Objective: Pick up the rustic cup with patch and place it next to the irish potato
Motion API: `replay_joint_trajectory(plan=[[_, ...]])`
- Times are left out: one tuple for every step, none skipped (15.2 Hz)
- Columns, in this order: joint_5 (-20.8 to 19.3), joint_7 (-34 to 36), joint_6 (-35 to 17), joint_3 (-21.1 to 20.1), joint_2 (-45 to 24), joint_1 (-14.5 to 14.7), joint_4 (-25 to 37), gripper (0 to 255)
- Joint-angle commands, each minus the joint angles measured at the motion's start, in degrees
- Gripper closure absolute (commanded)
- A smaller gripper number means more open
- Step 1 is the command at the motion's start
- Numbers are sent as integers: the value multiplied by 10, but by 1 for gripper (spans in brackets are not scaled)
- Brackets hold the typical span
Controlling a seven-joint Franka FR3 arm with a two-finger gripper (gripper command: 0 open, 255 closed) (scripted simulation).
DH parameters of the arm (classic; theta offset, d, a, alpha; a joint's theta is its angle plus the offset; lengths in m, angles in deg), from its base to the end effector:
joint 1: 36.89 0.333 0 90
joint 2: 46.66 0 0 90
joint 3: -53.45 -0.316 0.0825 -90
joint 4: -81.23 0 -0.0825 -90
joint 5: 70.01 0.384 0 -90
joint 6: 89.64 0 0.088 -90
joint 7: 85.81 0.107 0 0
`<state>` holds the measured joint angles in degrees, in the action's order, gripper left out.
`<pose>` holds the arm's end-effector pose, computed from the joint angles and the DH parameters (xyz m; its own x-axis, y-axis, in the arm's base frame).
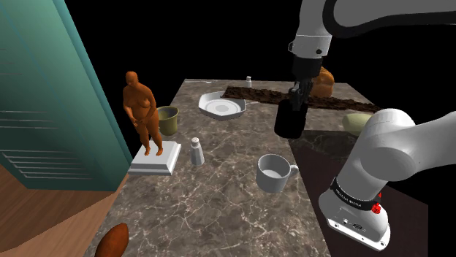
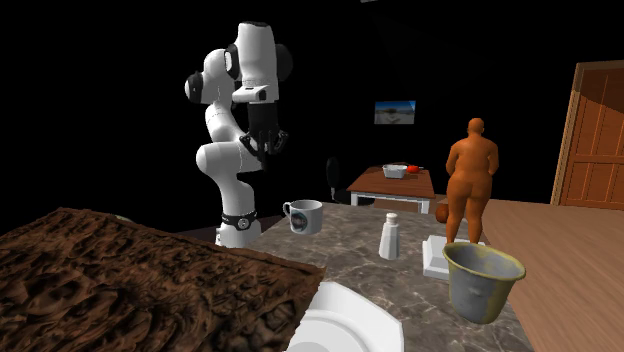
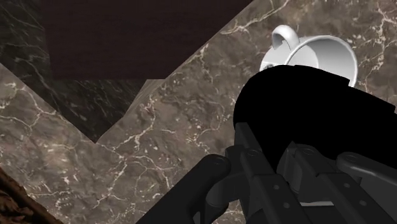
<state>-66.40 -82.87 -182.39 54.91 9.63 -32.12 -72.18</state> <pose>0.2530 0.0205 0.4981 0.9966 0.0164 -0.0807 0.0099 -0.9968 -0.0796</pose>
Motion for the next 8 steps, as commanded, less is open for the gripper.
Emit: replay_joint_trajectory(plan=[[0, 1, 15, 1, -2, 0, 17, 255], [0, 1, 22, 1, -4, 0, 25, 255], [0, 1, 24, 1, -4, 0, 28, 255], [11, 13, 16, -12, -17, 7, 34, 255], [22, 25, 7, -25, -31, 13, 40, 255], [33, 37, -1, -37, -45, 19, 47, 255], [43, 48, -10, -49, -60, 24, 55, 255], [52, 60, -18, -61, -76, 30, 63, 255]])
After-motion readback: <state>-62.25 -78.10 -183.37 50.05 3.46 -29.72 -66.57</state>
